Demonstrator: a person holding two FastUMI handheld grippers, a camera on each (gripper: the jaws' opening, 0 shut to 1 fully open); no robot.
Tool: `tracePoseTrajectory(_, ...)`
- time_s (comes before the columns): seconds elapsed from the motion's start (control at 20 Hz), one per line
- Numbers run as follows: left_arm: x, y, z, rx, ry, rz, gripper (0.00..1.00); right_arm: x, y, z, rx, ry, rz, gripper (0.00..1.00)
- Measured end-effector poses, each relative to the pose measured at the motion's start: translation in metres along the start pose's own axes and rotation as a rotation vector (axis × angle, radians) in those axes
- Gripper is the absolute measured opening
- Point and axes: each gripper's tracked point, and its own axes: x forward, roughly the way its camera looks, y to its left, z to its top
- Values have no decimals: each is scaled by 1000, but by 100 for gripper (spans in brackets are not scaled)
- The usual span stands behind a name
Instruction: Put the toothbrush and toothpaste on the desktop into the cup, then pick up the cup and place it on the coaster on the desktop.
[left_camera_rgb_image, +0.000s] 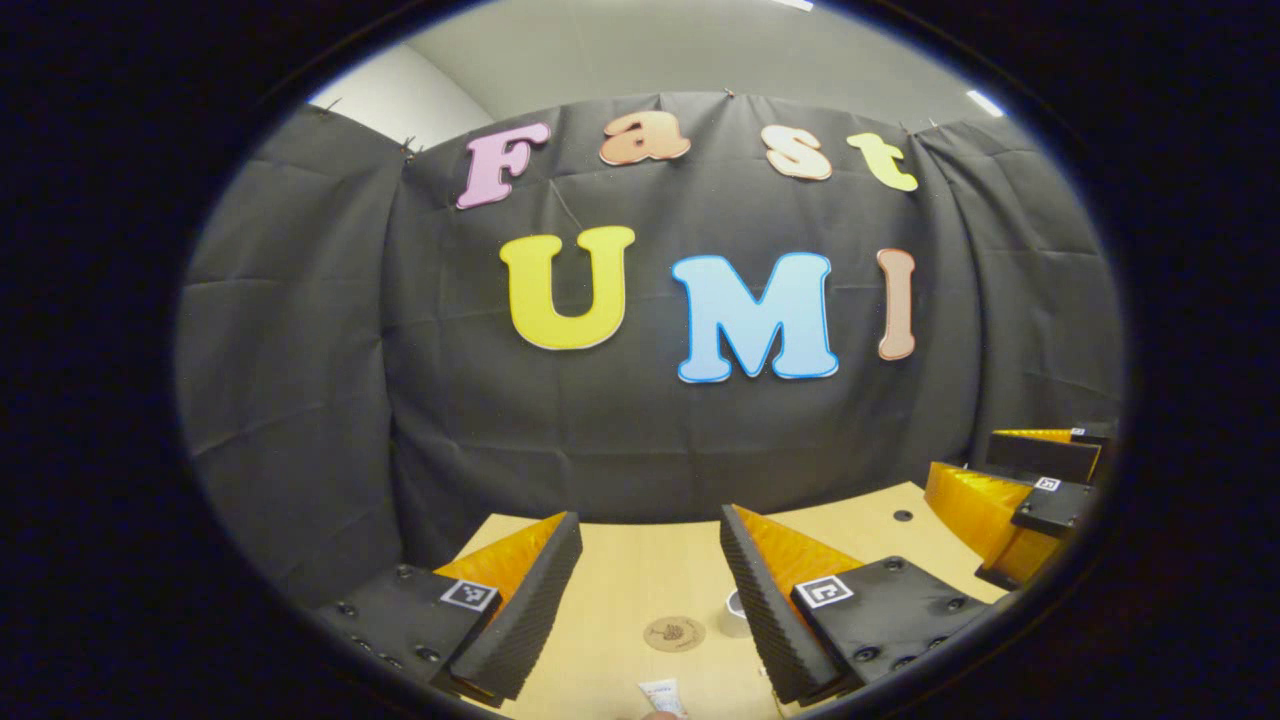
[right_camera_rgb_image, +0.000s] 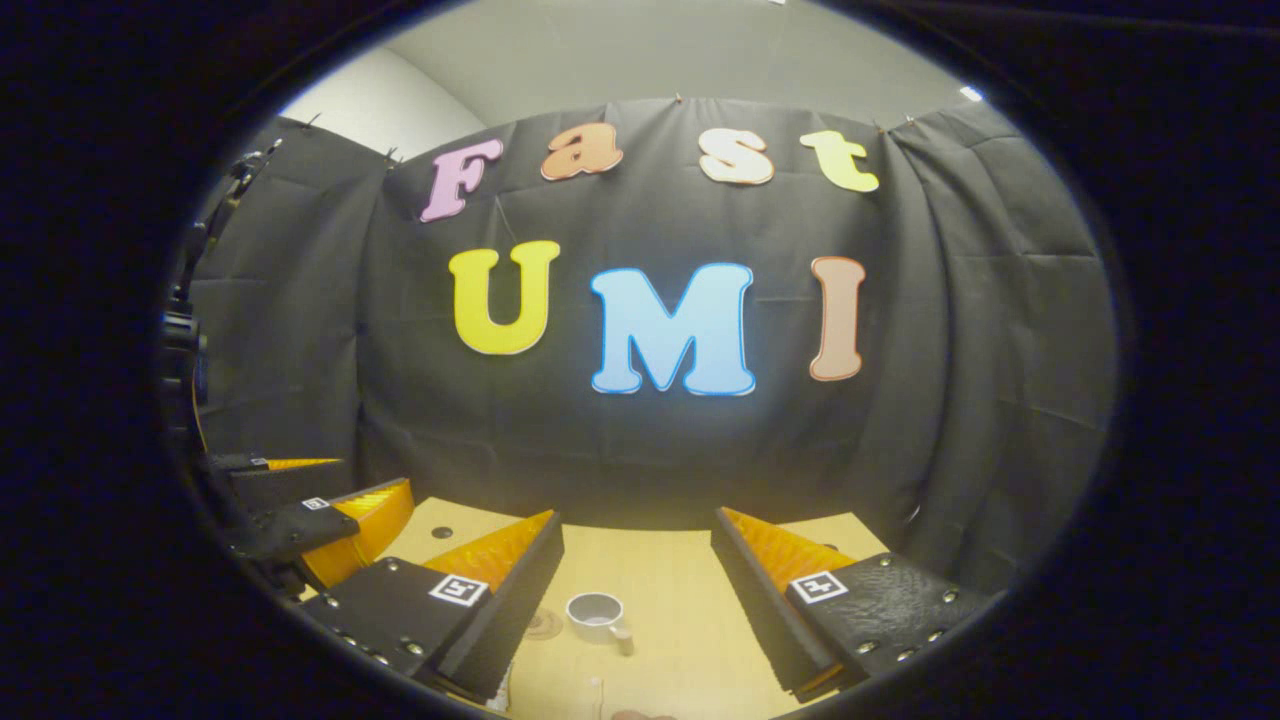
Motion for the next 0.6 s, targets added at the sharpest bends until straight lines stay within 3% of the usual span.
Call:
tracePoseTrajectory(0.05, 3, 0, -8, -8, 22, -3, 92, 2, 1, -7, 1, 25, 4, 94)
tracePoseTrajectory(0.15, 8, 2, -24, -22, 64, -7, 88, 5, 5, -24, 1, 78, 12, 94)
tracePoseTrajectory(0.25, 12, 3, -45, -26, 116, -8, 92, 9, 7, -46, 3, 147, 19, 94)
tracePoseTrajectory(0.6, 25, 2, -159, -46, 361, -31, 93, 17, 22, -140, 35, 433, 56, 94)
